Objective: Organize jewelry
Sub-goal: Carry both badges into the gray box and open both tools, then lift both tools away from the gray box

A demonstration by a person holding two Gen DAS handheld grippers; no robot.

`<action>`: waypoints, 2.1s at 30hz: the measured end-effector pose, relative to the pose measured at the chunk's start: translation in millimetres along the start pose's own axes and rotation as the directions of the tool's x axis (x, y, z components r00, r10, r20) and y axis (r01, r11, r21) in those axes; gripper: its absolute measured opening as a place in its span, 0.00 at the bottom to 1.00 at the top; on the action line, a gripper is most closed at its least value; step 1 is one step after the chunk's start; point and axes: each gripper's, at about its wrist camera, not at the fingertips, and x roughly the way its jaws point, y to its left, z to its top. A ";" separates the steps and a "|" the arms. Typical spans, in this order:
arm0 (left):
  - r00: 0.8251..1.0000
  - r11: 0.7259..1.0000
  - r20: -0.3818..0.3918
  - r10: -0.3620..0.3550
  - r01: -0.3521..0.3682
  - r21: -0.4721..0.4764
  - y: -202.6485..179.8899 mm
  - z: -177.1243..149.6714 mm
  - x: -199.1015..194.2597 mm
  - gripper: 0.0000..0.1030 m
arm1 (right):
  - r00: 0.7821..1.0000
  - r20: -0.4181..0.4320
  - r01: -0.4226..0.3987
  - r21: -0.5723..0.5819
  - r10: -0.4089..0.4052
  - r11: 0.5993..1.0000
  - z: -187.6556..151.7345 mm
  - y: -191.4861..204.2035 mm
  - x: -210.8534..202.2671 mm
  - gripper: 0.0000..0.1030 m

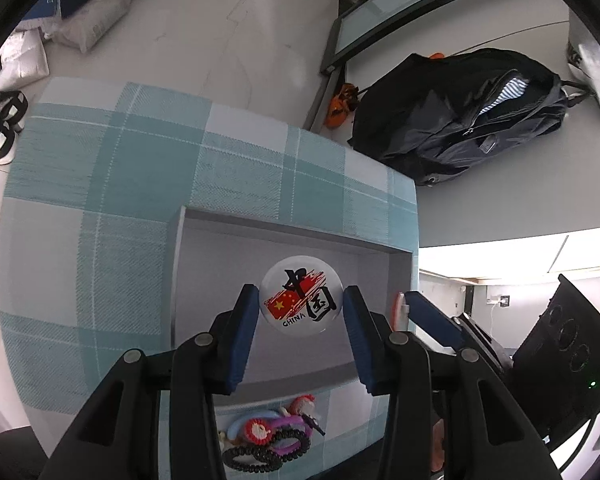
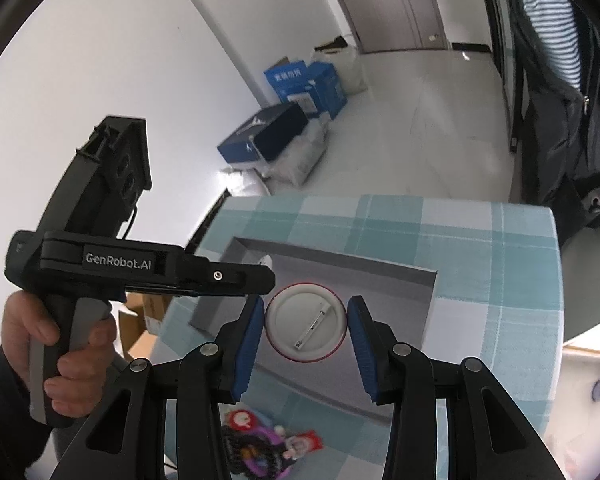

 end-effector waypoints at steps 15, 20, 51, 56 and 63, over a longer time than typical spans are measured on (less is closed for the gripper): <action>0.997 0.997 -0.050 -0.058 0.055 -0.050 6.5 17.5 6.1 0.62 | 0.998 -0.062 0.016 0.002 -0.015 1.000 8.7 -8.5 24.6 0.54; 0.999 0.998 0.010 -0.044 0.045 -0.038 3.1 15.0 -9.5 0.80 | 1.000 -0.001 0.000 0.005 0.000 1.000 6.1 -10.5 6.0 0.74; 0.816 0.897 0.494 0.300 -0.418 0.146 -40.8 -96.5 -72.9 0.80 | 0.960 0.274 0.057 0.009 -0.058 0.998 -49.1 17.1 -87.6 1.00; 0.815 0.893 0.482 0.320 -0.430 0.133 -32.4 -116.6 -65.1 0.80 | 0.961 0.265 0.076 0.007 -0.075 0.997 -68.4 17.9 -88.7 1.00; 0.851 0.918 0.422 0.313 -0.386 0.097 -4.7 -144.4 -48.2 0.80 | 0.967 0.231 0.116 -0.011 -0.110 0.993 -103.2 15.7 -86.8 1.00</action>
